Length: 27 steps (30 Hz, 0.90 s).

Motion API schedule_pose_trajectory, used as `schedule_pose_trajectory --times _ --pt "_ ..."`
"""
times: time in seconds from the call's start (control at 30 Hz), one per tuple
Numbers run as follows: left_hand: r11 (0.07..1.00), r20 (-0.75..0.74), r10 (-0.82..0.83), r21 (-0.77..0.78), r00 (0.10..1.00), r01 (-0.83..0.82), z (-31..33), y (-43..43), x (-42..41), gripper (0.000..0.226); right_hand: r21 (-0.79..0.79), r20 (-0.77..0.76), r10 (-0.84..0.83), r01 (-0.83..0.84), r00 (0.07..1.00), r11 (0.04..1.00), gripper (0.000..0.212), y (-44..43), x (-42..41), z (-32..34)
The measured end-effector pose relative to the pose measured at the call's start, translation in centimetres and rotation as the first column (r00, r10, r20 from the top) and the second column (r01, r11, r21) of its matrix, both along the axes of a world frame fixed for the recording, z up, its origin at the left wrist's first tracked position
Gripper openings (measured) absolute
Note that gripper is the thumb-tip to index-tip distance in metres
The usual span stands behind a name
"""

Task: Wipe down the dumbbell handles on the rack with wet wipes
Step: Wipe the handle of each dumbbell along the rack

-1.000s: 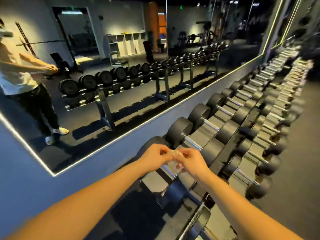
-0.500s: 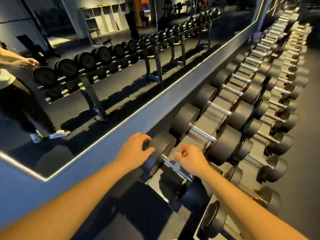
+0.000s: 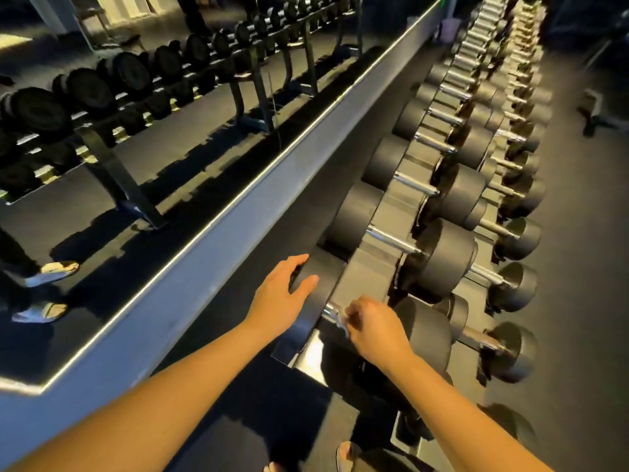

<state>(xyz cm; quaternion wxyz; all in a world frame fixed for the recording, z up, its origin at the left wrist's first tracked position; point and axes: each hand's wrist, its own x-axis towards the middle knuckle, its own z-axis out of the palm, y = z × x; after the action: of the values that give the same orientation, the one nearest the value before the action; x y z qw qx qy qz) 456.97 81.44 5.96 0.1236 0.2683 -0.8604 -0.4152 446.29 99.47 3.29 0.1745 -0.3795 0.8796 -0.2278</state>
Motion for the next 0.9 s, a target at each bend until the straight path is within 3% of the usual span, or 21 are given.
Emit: schedule_pose_trajectory --times 0.17,0.37,0.43,0.53,0.6,0.67,0.73,0.8,0.9 --pt "0.997 -0.023 -0.039 0.07 0.999 0.041 -1.2 -0.6 0.1 0.052 -0.049 0.161 -0.183 0.194 0.97 0.98 0.015 -2.0 1.5 0.1" --pt "0.994 -0.049 -0.02 0.11 0.999 0.025 -2.0 -0.5 0.3 0.05 -0.067 0.18 -0.234 0.249 0.955 0.966 0.009 -4.6 1.3 0.0" --pt "0.992 -0.041 -0.005 0.129 0.999 0.01 -1.9 -0.4 0.1 0.049 -0.057 0.174 -0.173 0.185 0.969 0.981 0.008 -4.3 0.6 0.0" --pt "0.985 -0.043 0.022 0.172 0.999 -0.014 -2.0 0.0 0.1 0.048 0.077 0.045 0.028 -0.032 0.999 0.997 0.006 -3.3 -0.8 0.2" --pt "0.978 -0.048 0.047 0.206 0.998 -0.036 -1.7 0.5 0.1 0.047 0.239 -0.068 0.182 -0.161 0.981 0.958 0.007 -2.4 -1.7 0.3" --pt "0.969 -0.049 0.083 0.236 0.995 -0.07 -1.3 1.3 0.0 0.046 0.391 -0.144 0.287 -0.212 0.947 0.896 0.022 -1.6 -2.7 0.9" --pt "0.962 -0.041 0.13 0.249 0.991 -0.115 -1.0 1.9 -0.1 0.048 0.48 -0.116 0.349 -0.255 0.93 0.84 0.036 -1.2 -3.7 1.3" --pt "0.956 -0.032 0.168 0.251 0.985 -0.154 -0.9 2.4 -0.1 0.048 0.453 -0.025 0.354 -0.305 0.935 0.838 0.037 -2.0 -4.6 1.7" --pt "0.946 -0.031 0.234 0.24 0.972 -0.22 -1.1 2.9 -0.2 0.047 0.191 0.144 0.245 -0.27 0.959 0.944 0.021 -4.2 -5.3 1.2"
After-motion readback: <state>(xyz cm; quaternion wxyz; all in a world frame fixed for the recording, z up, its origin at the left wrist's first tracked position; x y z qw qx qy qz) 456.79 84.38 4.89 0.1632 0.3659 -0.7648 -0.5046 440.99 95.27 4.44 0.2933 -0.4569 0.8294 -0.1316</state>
